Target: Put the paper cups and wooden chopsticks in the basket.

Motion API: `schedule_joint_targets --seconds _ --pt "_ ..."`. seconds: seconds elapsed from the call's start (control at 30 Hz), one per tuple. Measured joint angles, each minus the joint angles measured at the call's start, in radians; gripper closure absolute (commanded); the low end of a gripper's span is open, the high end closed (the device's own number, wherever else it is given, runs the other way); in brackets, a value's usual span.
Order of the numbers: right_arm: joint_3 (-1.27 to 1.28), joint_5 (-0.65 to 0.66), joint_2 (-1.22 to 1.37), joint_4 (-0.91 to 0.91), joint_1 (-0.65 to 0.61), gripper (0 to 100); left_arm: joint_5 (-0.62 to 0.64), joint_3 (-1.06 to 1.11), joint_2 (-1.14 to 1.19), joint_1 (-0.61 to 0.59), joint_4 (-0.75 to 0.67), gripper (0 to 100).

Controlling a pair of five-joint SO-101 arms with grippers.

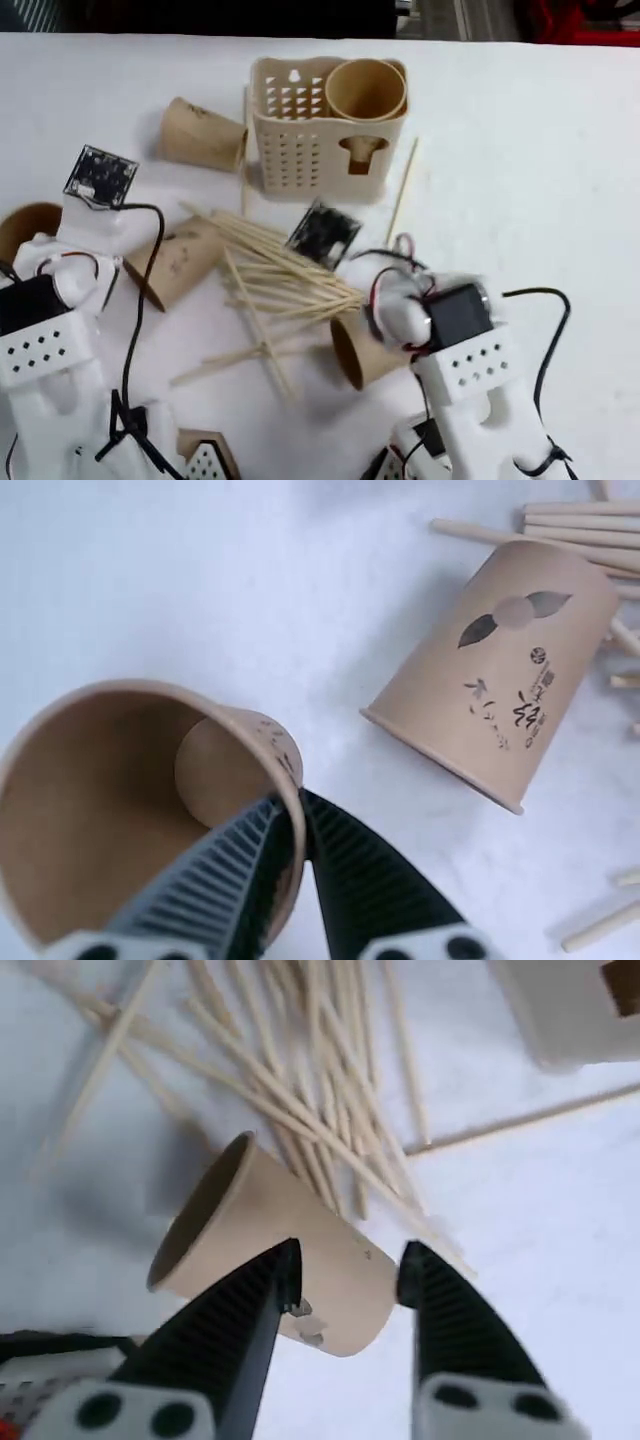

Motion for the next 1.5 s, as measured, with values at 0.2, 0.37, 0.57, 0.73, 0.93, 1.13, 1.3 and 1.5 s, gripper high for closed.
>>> schedule_joint_targets --seconds 0.2,0.37,0.57,0.73,0.93,1.13,1.3,1.5 --pt "0.011 -0.100 0.051 0.032 -0.163 78.1 0.000 0.000 0.000 0.000 0.000 98" --pt "0.032 -0.135 0.183 0.032 -0.221 78.1 0.000 0.000 0.000 0.000 0.000 98" --pt "0.032 -0.137 0.199 0.126 -0.233 78.2 0.000 0.000 0.000 0.000 0.000 98" --pt "0.061 -0.137 0.153 0.141 -0.233 78.2 0.000 0.000 0.000 0.000 0.000 98" --pt "0.077 -0.137 0.147 0.143 -0.233 78.3 0.000 0.000 0.000 0.000 0.000 98" --pt "0.077 -0.124 0.258 0.143 -0.233 78.3 0.000 0.000 0.000 0.000 0.000 98" --pt "0.069 -0.115 0.413 0.143 -0.232 78.3 0.000 0.000 0.000 0.000 0.000 98" --pt "0.063 -0.115 0.466 0.109 -0.187 86.1 0.000 0.000 0.000 0.000 0.000 98"
